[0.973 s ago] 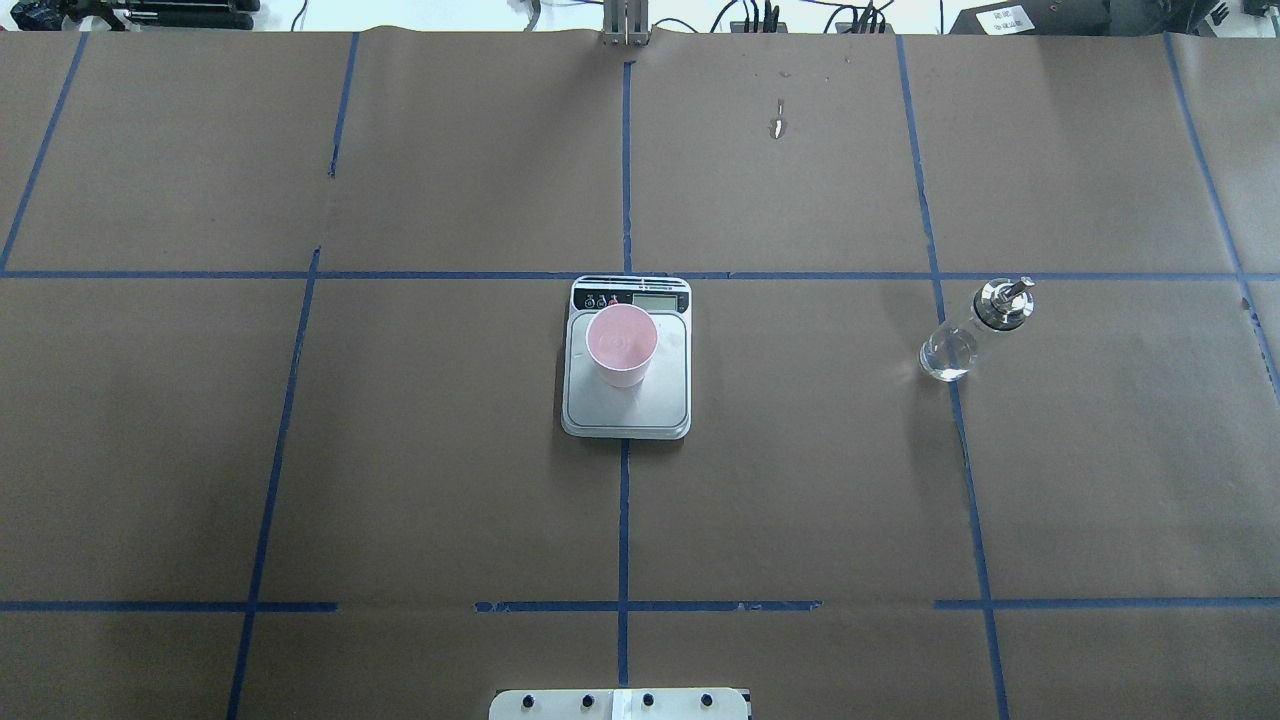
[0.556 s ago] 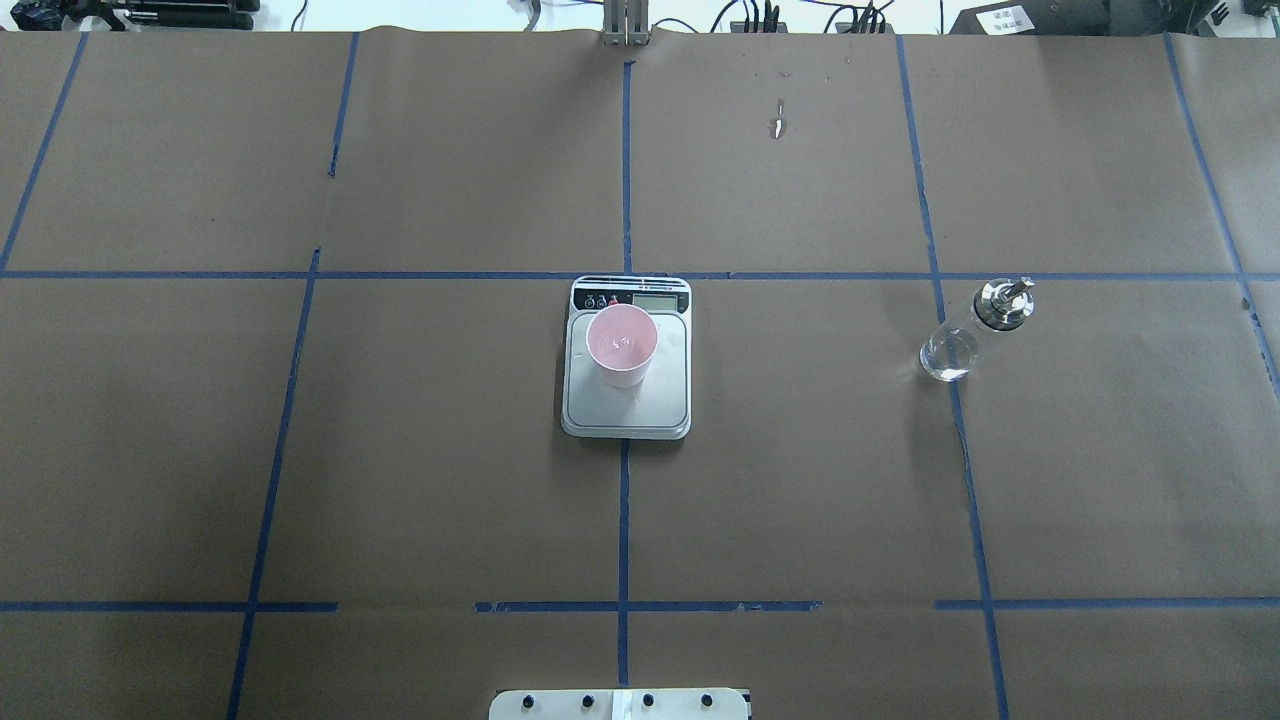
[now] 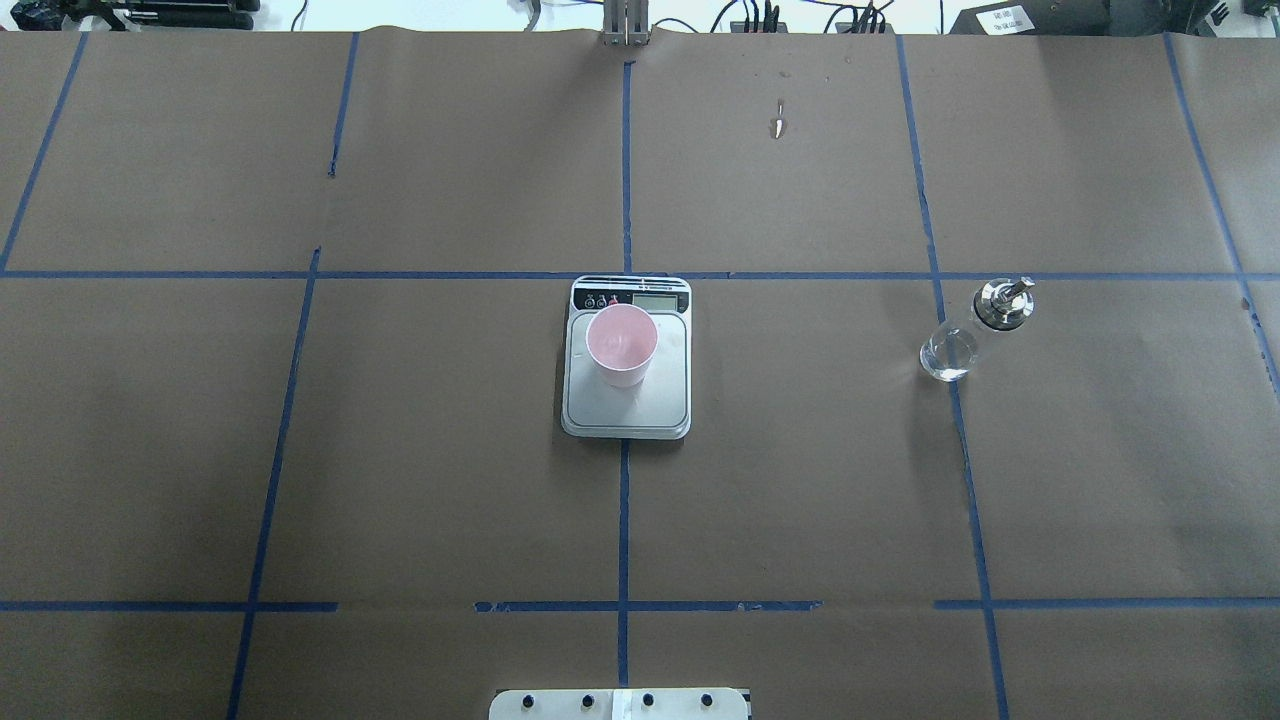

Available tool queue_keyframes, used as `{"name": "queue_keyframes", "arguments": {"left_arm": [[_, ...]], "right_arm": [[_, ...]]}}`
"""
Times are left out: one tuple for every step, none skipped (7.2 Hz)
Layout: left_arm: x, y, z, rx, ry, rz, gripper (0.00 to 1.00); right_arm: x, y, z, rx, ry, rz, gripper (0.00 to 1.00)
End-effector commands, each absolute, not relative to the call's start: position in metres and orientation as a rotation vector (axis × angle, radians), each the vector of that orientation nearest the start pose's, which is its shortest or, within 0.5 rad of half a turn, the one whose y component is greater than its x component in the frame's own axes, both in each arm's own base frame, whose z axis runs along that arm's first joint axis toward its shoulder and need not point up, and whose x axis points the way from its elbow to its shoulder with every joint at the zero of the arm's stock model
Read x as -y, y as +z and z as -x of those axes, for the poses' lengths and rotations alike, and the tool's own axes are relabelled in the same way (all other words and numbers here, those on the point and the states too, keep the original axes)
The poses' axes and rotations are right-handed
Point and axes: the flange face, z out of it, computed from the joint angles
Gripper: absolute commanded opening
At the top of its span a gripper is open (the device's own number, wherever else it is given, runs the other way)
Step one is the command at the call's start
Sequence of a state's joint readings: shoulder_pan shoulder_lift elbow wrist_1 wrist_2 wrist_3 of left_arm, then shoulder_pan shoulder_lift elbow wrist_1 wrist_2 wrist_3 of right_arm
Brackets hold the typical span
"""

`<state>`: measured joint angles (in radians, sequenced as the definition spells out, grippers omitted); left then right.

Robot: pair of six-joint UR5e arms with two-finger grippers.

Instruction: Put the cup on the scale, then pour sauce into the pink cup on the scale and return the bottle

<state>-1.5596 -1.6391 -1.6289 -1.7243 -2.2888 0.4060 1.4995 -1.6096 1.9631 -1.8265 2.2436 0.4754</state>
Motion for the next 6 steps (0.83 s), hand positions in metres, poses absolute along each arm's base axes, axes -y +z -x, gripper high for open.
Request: {"name": "queue_keyframes", "arguments": {"left_arm": [[0.533, 0.582, 0.062, -0.653, 0.497, -0.408, 1.0], [0.532, 0.583, 0.062, -0.654, 0.498, -0.405, 1.0], [0.527, 0.59, 0.062, -0.655, 0.492, -0.391, 1.0], [0.513, 0.607, 0.063, -0.651, 0.481, -0.36, 1.0], [0.501, 0.623, 0.063, -0.655, 0.468, -0.324, 1.0], [0.491, 0.636, 0.064, -0.66, 0.458, -0.299, 1.0]], "right_arm": [[0.456, 0.545, -0.065, 0.597, 0.06, 0.043, 1.0], [0.442, 0.561, -0.077, 0.62, -0.023, 0.031, 1.0], [0.43, 0.568, -0.072, 0.701, -0.064, 0.03, 1.0], [0.429, 0.569, -0.069, 0.734, -0.06, 0.035, 1.0], [0.428, 0.581, -0.069, 0.733, -0.052, 0.058, 1.0], [0.434, 0.58, -0.069, 0.738, -0.053, 0.054, 1.0]]}}
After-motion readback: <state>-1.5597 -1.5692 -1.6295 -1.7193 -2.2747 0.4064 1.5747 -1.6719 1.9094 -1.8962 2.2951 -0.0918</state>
